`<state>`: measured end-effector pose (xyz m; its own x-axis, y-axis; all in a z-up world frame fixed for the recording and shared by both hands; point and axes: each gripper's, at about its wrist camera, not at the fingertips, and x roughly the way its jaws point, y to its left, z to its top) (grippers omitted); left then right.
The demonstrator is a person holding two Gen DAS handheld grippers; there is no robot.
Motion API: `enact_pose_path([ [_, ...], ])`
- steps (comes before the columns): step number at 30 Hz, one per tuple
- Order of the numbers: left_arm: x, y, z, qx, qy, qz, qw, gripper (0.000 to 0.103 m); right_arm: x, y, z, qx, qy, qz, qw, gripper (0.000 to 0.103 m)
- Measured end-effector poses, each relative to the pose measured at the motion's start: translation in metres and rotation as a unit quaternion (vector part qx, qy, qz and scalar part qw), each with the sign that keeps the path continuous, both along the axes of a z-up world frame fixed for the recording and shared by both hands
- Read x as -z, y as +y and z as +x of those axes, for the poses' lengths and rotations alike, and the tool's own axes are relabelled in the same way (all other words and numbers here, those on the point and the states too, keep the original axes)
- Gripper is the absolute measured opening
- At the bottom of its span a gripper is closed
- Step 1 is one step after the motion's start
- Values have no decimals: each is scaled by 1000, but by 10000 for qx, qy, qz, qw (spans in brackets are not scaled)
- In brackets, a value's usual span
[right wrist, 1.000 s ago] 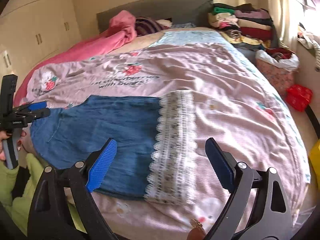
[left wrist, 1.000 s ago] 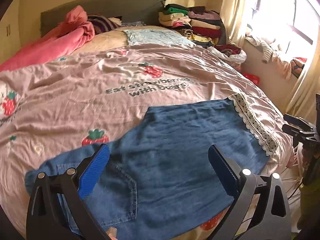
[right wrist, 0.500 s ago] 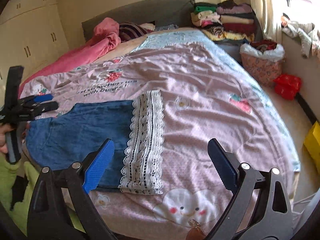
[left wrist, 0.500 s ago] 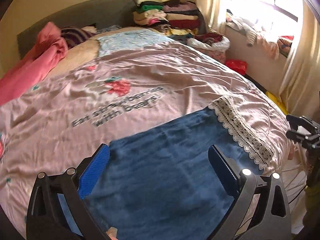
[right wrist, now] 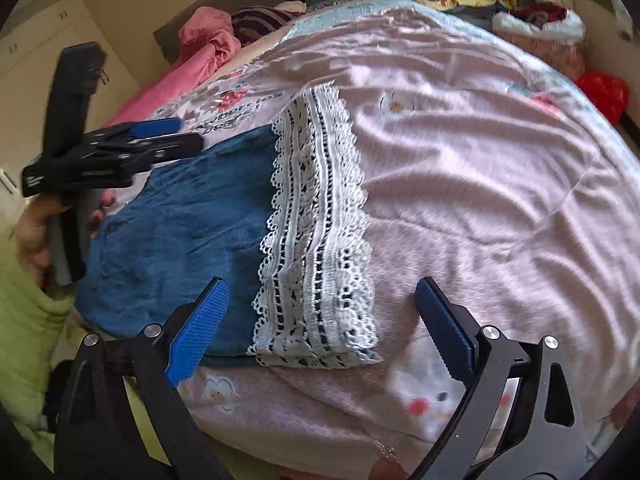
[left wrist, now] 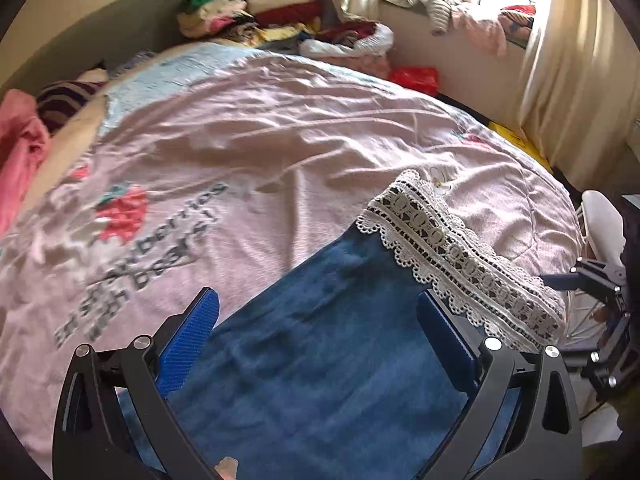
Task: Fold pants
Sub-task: 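Grasp the lace hem with the right gripper and lift it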
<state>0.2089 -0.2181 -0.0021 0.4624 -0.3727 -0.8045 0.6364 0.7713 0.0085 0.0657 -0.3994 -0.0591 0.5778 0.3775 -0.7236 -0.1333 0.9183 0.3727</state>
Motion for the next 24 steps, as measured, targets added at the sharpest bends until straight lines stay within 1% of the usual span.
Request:
enact_pose_path([
  [1, 5, -2, 5, 18, 37, 12, 10000, 98, 2, 3, 2, -90, 13, 26, 10000, 86],
  [2, 13, -6, 11, 35, 116, 59, 9999, 98, 4, 6, 4, -181, 21, 28, 9998, 81],
  [3, 18, -8, 16, 59, 144, 81, 9998, 98, 5, 9, 5, -239, 24, 16, 9997, 66],
  [4, 24, -9, 19, 94, 170, 85, 9998, 98, 5, 11, 4, -298, -11, 36, 9995, 61],
  [6, 32, -12, 22, 234, 328, -45, 9992, 97, 4, 10, 3, -363, -98, 118, 9992, 60],
  [7, 35, -13, 23, 311, 423, -173, 9985, 88, 4, 9, 4, -361, -126, 191, 9991, 60],
  [8, 37, -15, 23, 398, 536, -311, 9973, 70, 5, 8, 5, -344, -142, 280, 9989, 61],
  [9, 40, -18, 23, 421, 578, -327, 9969, 68, 7, 8, 7, -353, -161, 357, 9986, 61],
  [11, 47, -23, 23, 424, 569, -286, 9971, 69, 9, 9, 10, -392, -193, 420, 9982, 61],
  [13, 53, -23, 25, 367, 648, -337, 9967, 69, 10, 11, 13, -449, -218, 435, 9978, 53],
  [14, 53, -22, 25, 340, 673, -381, 9964, 65, 9, 11, 15, -483, -244, 454, 9975, 50],
  [15, 52, -22, 24, 335, 659, -406, 9964, 61, 8, 12, 16, -563, -299, 539, 9965, 41],
  [16, 51, -22, 23, 341, 630, -405, 9966, 50, 8, 12, 17, -608, -312, 598, 9959, 26],
  [17, 48, -22, 20, 362, 557, -429, 9969, 39, 7, 13, 19, -710, -325, 698, 9945, 19],
  [19, 44, -21, 13, 359, 357, -445, 9977, 29, 4, 21, 19, -825, -377, 689, 9935, 15],
  [20, 43, -20, 14, 346, 343, -469, 9977, 24, 0, 27, 18, -922, -453, 631, 9927, 15],
  [21, 42, -19, 15, 324, 350, -515, 9975, 22, -5, 34, 17, -1014, -527, 594, 9917, 14],
  [23, 38, -11, 15, 252, 419, -730, 9961, 15, -16, 47, 16, -1175, -656, 495, 9897, 14],
  [24, 35, -5, 15, 203, 454, -867, 9950, 13, -23, 54, 15, -1266, -741, 467, 9881, 14],
])
